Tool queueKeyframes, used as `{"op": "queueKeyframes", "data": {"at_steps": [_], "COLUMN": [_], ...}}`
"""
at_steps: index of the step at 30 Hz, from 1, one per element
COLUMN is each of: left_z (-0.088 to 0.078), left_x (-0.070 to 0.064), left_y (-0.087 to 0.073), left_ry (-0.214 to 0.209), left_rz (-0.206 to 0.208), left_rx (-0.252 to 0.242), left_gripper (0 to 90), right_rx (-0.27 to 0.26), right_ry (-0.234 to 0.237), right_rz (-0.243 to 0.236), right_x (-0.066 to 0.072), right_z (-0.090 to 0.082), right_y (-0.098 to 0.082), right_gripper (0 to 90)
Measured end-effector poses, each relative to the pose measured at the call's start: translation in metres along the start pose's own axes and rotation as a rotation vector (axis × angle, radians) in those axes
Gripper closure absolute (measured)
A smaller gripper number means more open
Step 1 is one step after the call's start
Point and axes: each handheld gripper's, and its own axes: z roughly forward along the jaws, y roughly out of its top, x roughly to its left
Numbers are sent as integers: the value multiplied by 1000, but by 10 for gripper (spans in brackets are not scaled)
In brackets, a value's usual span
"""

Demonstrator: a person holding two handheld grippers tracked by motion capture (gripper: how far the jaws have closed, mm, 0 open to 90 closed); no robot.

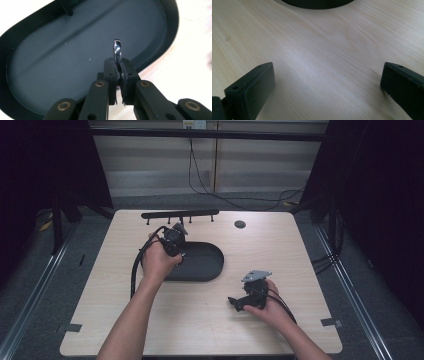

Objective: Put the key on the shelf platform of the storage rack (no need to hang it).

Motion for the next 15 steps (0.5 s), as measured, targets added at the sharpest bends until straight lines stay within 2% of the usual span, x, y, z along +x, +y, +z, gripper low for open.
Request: {"op": "queueKeyframes", "data": {"at_steps": [5,6,8,15], "left_z": [10,12,16,28], "left_x": [1,2,2,0], "left_y": [0,1,2,4], "left_ry": [14,19,20,38], "left_rz": [-8,1,-11,7], "left_rx": [8,12,18,42], "left_gripper": [852,852,851,851], "right_rx": [0,0,0,1], "right_ry": [0,0,0,1], "right_rz": [0,0,0,-2], "right_x": [0,0,0,0], "right_z": [0,0,0,0], "right_y": [0,0,0,0], "right_gripper": [0,0,0,0]}}
